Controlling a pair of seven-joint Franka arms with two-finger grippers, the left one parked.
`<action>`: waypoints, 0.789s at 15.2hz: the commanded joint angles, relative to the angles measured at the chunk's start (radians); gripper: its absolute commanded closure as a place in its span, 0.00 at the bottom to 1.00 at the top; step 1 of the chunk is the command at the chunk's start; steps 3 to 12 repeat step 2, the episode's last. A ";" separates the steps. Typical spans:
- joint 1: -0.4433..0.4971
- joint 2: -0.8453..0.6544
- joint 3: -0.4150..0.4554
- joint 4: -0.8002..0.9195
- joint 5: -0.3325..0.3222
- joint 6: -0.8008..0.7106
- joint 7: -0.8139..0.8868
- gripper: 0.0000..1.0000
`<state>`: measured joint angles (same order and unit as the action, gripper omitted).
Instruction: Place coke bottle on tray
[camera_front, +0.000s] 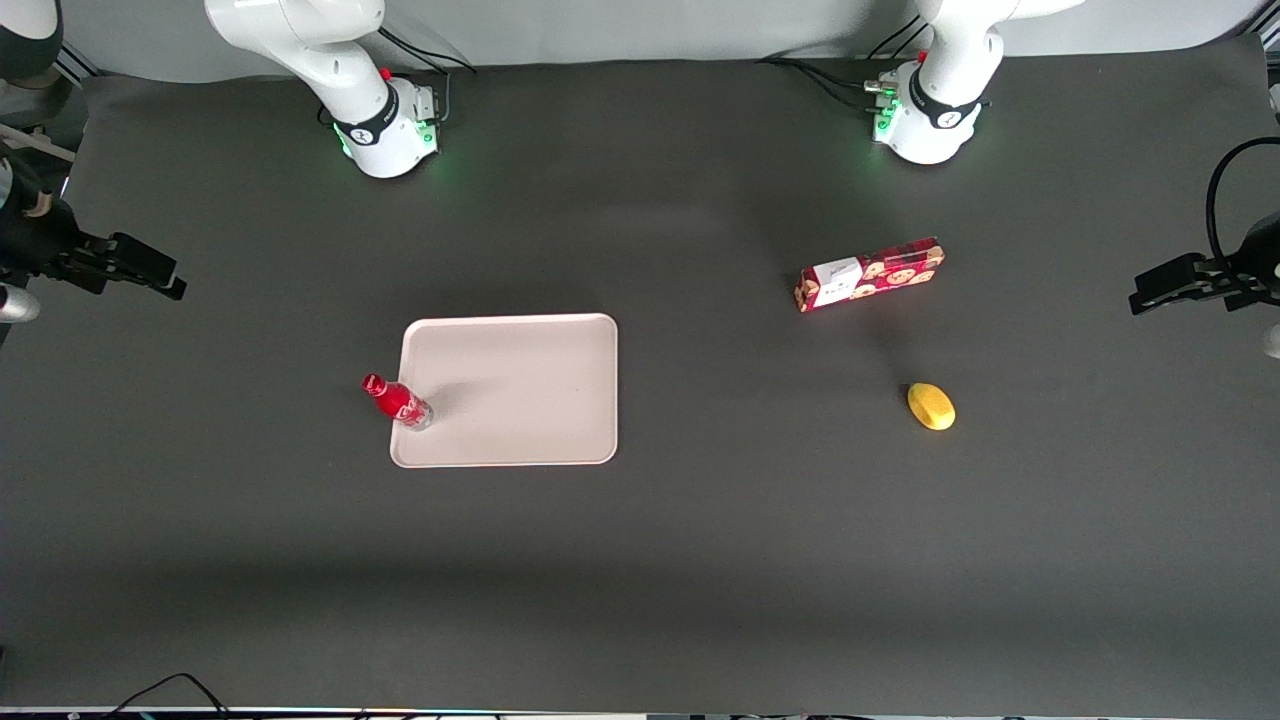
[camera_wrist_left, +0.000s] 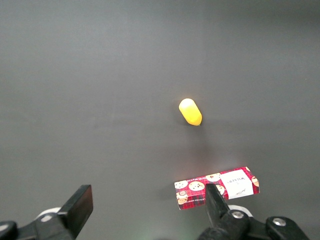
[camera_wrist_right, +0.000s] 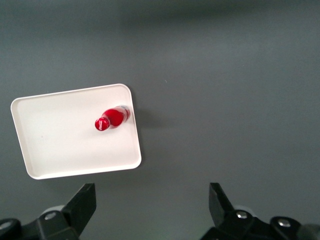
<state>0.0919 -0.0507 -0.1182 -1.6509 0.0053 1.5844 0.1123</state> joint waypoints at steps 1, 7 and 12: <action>-0.034 0.021 0.011 0.025 -0.008 0.020 0.017 0.00; -0.034 0.032 0.011 0.032 -0.010 0.020 0.017 0.00; -0.034 0.032 0.011 0.032 -0.010 0.020 0.017 0.00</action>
